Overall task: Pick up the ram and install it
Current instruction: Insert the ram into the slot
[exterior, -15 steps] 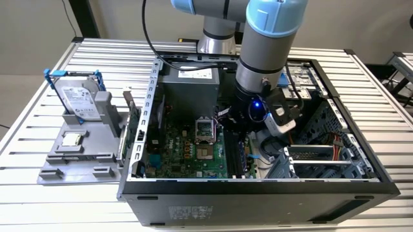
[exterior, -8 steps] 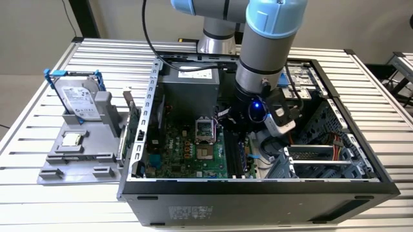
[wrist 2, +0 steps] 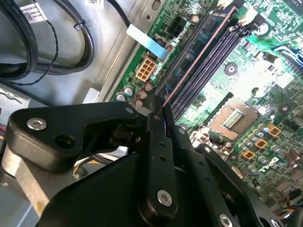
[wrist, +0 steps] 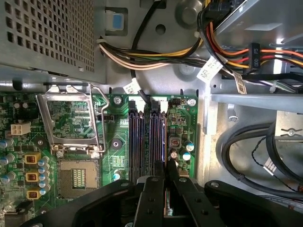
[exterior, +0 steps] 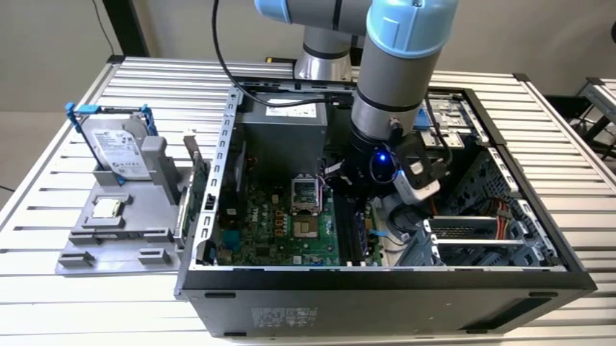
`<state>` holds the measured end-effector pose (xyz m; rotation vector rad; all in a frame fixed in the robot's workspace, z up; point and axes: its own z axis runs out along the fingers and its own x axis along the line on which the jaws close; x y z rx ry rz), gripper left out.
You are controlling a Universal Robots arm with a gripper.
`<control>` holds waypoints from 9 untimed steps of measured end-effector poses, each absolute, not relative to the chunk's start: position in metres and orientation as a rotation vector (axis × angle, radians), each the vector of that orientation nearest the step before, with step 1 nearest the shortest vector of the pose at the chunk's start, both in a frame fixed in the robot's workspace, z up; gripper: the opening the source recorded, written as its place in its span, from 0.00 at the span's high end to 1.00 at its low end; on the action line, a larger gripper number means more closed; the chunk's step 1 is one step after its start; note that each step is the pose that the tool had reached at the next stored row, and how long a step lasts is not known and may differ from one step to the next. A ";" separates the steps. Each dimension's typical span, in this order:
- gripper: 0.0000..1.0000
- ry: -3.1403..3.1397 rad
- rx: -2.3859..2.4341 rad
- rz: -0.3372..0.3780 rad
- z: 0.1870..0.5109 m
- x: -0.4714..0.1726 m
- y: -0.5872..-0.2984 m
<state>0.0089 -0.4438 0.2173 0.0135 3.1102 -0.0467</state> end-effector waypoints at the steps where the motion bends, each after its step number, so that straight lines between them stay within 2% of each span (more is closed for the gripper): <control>1: 1.00 3.110 0.016 -0.047 0.217 0.009 -0.444; 9: 1.00 3.110 0.040 -0.048 0.217 0.009 -0.444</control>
